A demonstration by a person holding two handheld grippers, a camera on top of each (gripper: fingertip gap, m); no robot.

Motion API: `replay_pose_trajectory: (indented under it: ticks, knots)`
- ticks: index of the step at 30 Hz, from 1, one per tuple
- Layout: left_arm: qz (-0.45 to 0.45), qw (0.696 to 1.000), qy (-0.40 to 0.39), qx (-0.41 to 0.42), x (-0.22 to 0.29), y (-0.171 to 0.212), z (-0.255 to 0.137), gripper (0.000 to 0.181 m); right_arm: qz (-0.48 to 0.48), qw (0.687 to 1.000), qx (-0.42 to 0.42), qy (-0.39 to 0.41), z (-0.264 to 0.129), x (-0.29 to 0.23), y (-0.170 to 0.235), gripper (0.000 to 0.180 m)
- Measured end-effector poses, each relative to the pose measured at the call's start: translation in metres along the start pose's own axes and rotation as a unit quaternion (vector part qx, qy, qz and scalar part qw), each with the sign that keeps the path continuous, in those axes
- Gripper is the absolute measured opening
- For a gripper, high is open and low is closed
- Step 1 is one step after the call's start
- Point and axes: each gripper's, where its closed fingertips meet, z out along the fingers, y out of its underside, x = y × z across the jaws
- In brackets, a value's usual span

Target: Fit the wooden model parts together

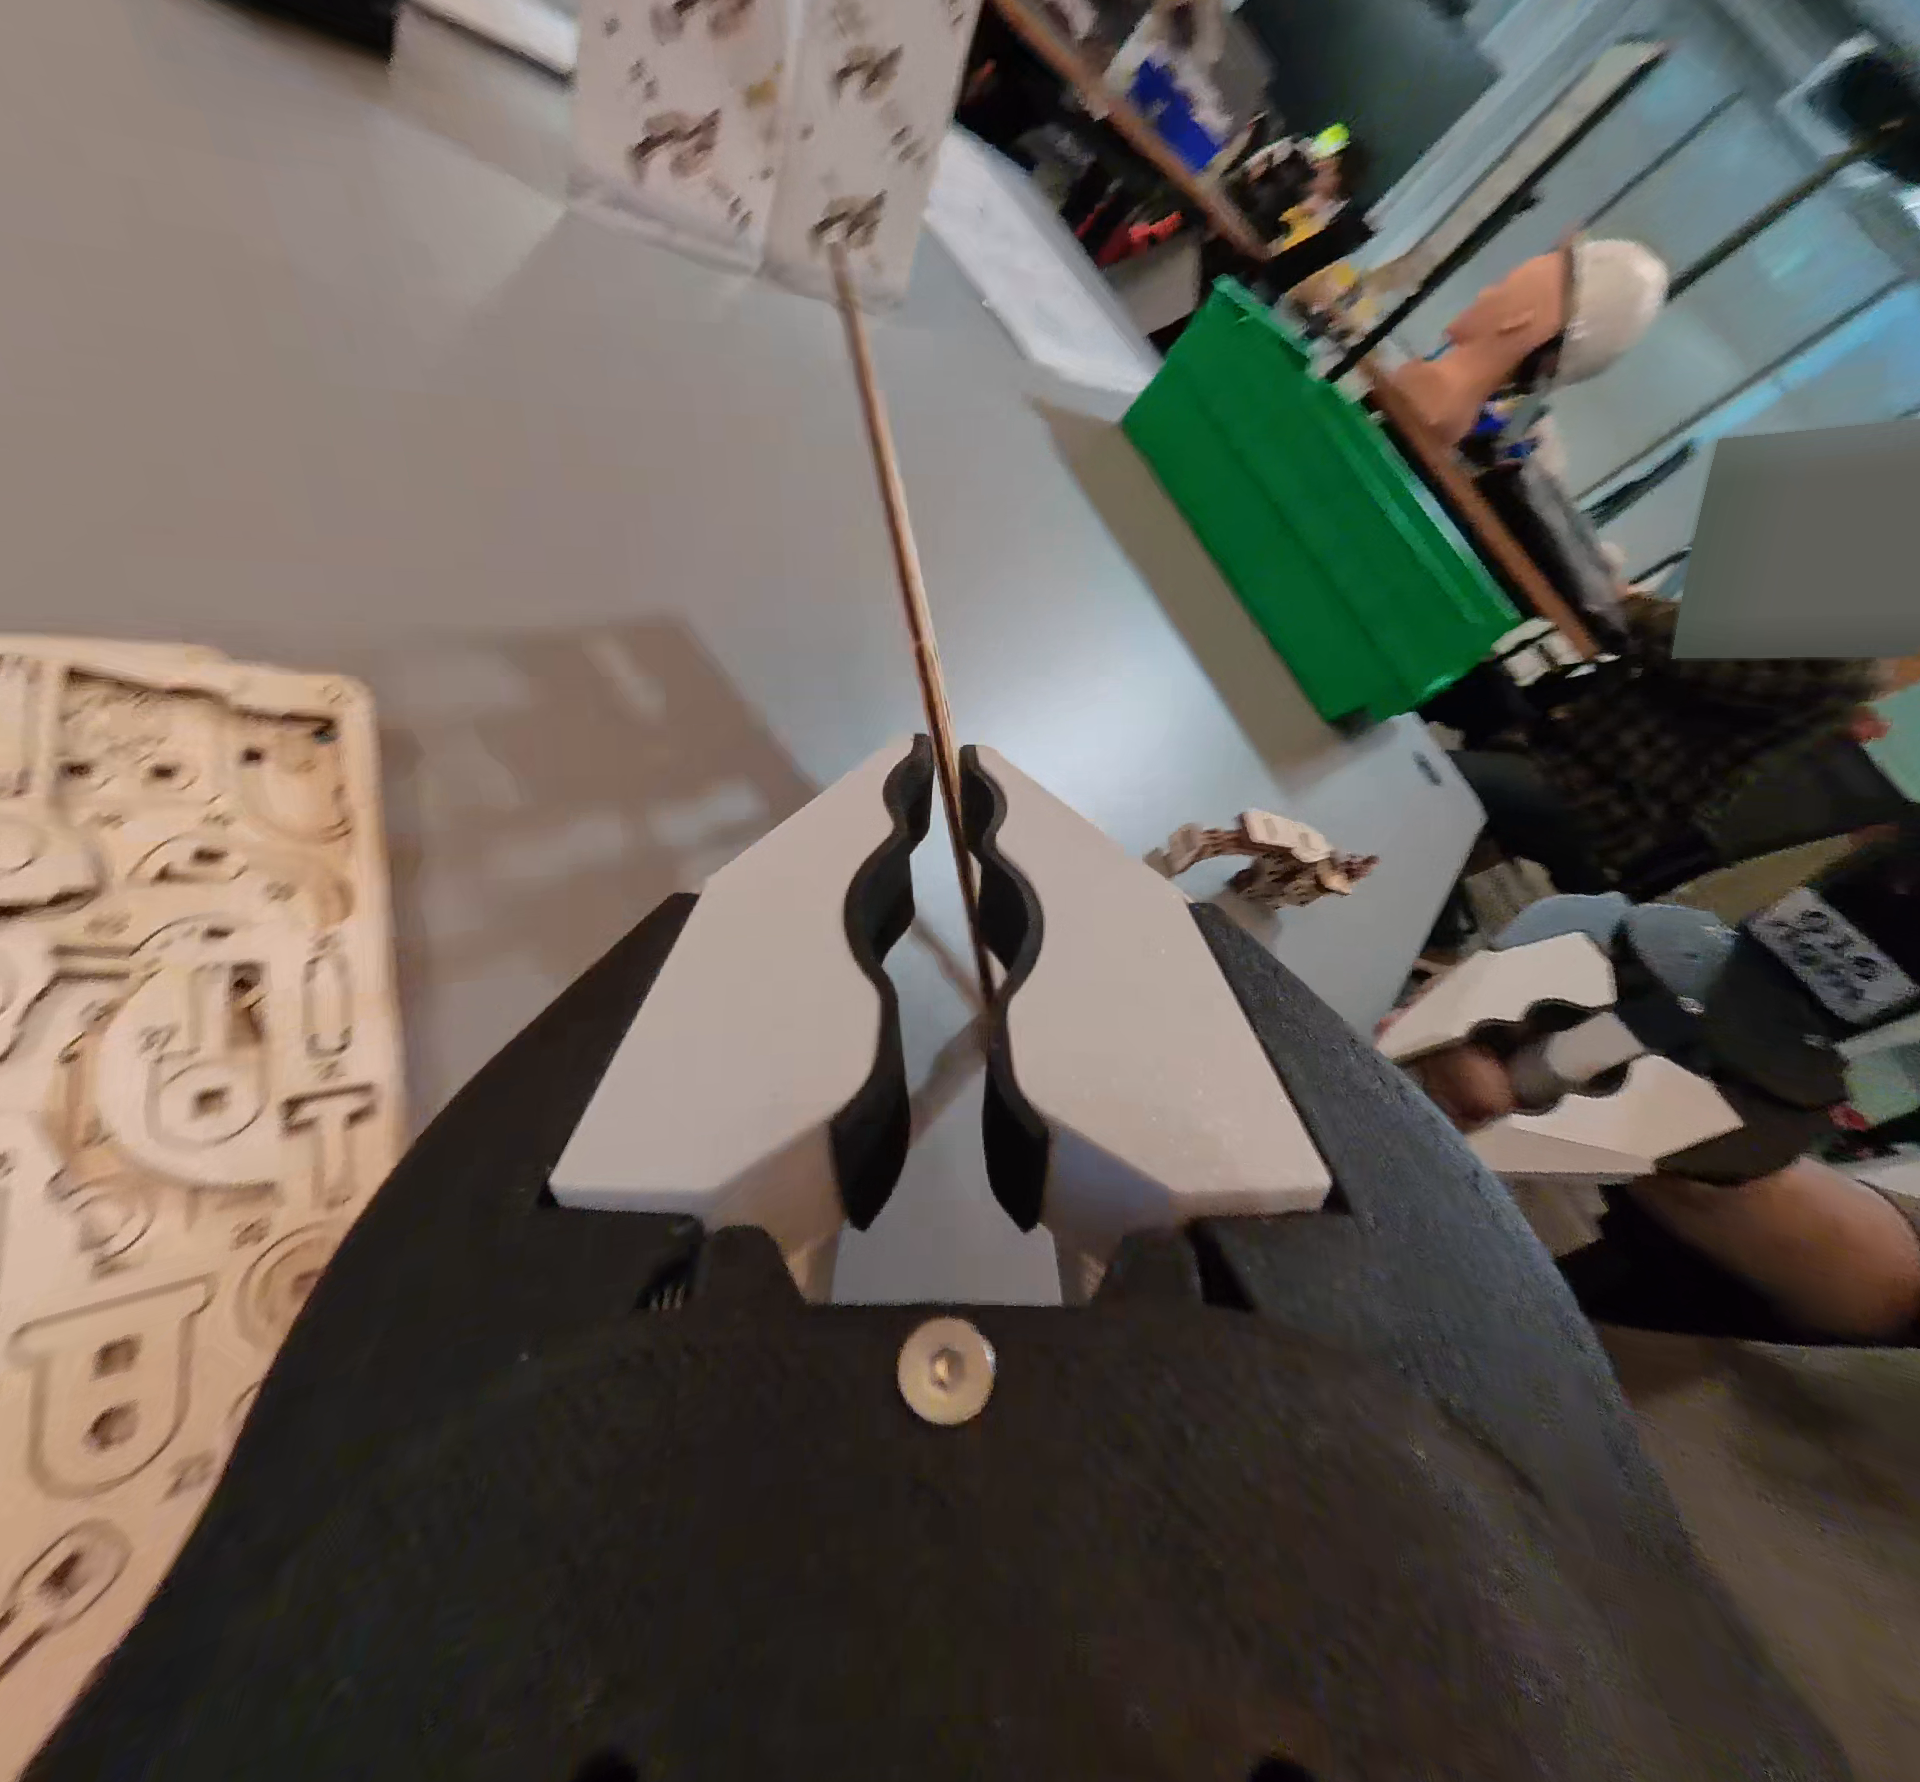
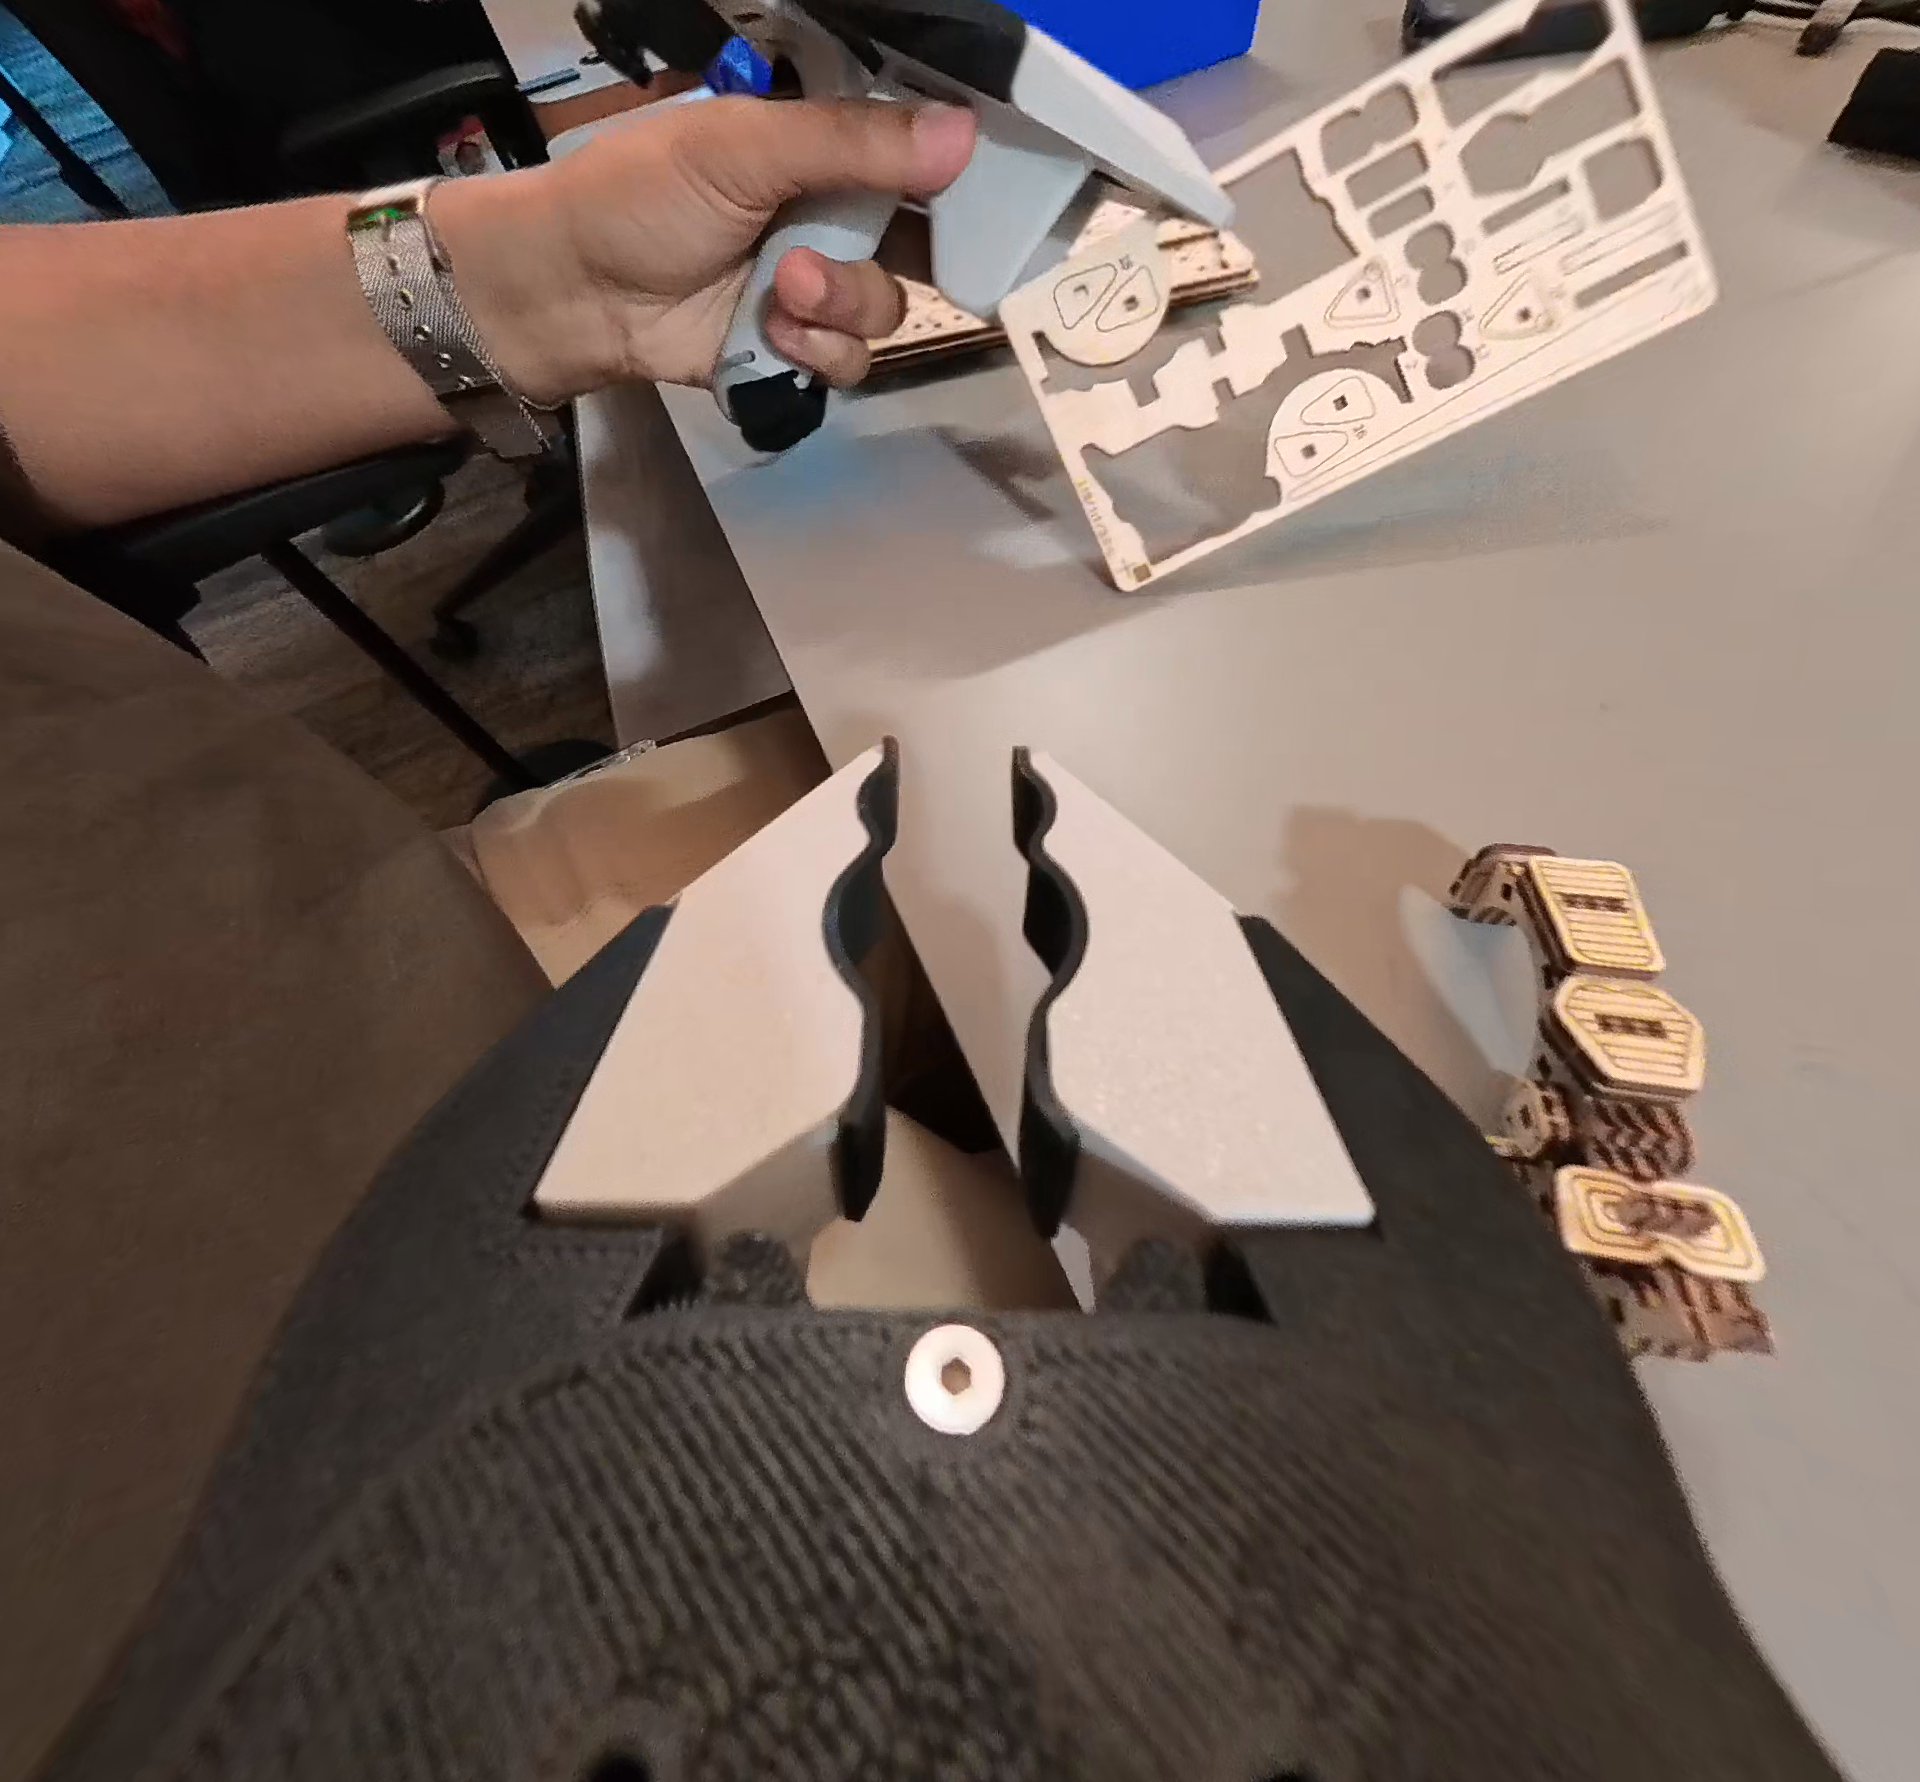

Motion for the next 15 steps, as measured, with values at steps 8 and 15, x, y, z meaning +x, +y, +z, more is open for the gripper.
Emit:
replay_pose_trajectory:
  ticks: [8,15]
  knots:
    - [0.013,0.990,0.124,0.071,0.055,-0.020,-0.010,0.000,0.032,0.998,0.048,0.031,-0.012,0.016,-0.015,0.024]
    - [-0.066,0.961,0.246,0.110,0.095,-0.027,-0.023,0.000,0.030,0.997,0.061,0.037,-0.012,0.017,-0.021,0.033]
